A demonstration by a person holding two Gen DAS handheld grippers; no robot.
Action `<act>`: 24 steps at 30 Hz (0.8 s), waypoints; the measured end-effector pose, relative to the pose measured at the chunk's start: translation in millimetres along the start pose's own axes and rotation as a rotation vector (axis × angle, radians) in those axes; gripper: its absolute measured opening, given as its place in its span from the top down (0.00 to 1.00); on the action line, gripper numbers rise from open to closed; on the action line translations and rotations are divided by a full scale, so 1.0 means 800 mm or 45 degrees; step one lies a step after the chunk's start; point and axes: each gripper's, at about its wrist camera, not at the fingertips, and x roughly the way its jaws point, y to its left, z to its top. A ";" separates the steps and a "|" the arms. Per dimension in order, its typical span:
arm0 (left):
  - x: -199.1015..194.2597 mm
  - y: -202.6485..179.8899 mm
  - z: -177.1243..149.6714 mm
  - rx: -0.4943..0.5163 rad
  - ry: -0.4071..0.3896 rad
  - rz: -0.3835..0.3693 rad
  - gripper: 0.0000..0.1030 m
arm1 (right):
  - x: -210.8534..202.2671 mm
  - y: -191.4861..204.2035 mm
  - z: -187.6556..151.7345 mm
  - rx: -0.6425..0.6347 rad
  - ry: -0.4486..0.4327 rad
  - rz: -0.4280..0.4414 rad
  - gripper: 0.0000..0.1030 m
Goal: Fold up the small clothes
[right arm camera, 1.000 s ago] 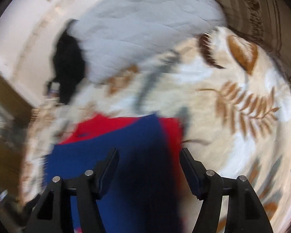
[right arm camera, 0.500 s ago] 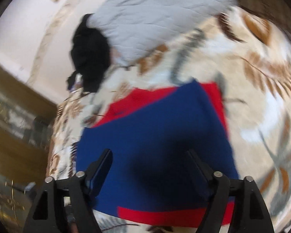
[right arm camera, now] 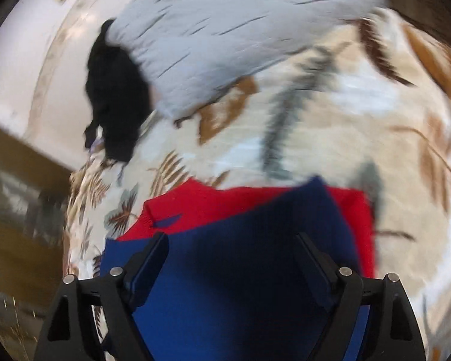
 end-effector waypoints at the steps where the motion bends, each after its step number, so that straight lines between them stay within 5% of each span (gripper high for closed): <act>1: 0.000 0.000 0.001 -0.001 0.004 -0.002 0.03 | 0.012 -0.020 0.003 0.050 0.023 -0.084 0.17; 4: -0.003 0.001 0.003 0.006 0.027 -0.006 0.03 | -0.012 -0.055 -0.004 0.220 -0.096 0.012 0.21; 8: -0.004 0.004 0.008 -0.029 0.056 -0.005 0.03 | -0.071 -0.022 -0.047 0.058 -0.130 0.079 0.19; 17: -0.027 0.004 0.008 -0.081 0.071 -0.002 0.03 | -0.102 -0.031 -0.240 0.131 0.054 0.328 0.15; 24: -0.047 0.000 0.010 -0.081 0.055 0.009 0.03 | -0.094 -0.059 -0.255 0.284 -0.003 0.392 0.15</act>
